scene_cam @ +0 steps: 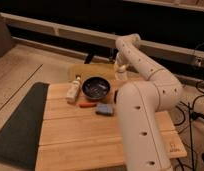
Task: Place the ceramic cup over the eraser
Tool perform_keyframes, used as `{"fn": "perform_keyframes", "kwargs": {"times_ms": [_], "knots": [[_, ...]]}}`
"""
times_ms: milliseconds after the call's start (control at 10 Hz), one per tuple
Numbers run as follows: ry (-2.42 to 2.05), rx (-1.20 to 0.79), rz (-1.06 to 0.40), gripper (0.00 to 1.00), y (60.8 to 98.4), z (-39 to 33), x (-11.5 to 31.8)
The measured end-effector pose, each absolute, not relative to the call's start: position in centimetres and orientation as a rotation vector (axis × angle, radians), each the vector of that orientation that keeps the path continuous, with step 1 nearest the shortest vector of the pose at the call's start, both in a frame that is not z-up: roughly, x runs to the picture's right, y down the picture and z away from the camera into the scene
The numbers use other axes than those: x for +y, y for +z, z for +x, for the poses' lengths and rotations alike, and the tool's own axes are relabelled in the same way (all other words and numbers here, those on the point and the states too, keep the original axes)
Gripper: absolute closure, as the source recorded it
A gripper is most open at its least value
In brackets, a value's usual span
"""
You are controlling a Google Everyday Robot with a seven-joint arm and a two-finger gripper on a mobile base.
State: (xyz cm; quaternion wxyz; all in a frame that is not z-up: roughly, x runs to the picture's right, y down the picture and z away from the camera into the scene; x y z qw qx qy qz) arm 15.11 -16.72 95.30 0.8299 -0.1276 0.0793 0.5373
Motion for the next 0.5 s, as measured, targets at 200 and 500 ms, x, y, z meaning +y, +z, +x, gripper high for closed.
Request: {"fn": "perform_keyframes", "kwargs": {"times_ms": [200, 500], "knots": [[1.170, 0.121, -0.231, 1.00, 92.3, 13.8, -20.1], [1.183, 0.052, -0.219, 1.00, 87.8, 10.6, -23.2]]}}
